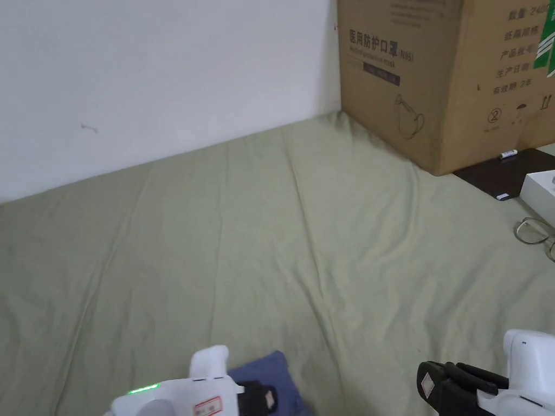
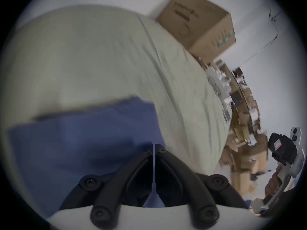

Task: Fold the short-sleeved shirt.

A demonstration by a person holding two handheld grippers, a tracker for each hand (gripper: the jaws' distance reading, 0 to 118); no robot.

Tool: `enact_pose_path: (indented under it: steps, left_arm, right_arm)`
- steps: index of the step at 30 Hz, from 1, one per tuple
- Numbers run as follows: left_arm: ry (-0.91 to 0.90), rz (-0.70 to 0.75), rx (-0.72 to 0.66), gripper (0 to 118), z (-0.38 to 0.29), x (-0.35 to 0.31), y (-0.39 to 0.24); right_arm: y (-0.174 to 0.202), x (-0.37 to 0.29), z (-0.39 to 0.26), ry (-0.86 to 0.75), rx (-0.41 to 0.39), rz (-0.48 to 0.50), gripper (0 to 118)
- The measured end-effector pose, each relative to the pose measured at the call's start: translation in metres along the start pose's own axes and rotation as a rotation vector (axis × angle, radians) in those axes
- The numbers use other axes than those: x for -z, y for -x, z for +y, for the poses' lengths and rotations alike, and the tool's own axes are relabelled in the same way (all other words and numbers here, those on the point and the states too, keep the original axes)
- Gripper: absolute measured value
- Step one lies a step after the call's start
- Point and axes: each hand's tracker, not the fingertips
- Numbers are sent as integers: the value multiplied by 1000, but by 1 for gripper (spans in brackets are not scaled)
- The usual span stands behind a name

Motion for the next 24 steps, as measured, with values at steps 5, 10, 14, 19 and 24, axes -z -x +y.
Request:
enact_pose_path:
  steps: [5, 10, 14, 19, 24]
  left_arm:
    - [-425, 167, 219, 3, 6, -153, -19]
    - [-816, 380, 286, 2, -18, -255, -44]
    - [-1054, 585, 248, 2, -61, -271, -48]
    - [-1025, 630, 118, 1, -101, -258, -37]
    - [-987, 668, 223, 1, -112, -254, -41]
  right_arm:
    - [41, 0, 35, -85, -108, 113, 1]
    - [110, -12, 50, -424, -352, 129, 1]
    - [133, -19, 8, -765, -538, 39, 1]
    - [124, -7, -39, -585, -447, -63, 1]
    - [113, -15, -37, -620, -485, -125, 1]
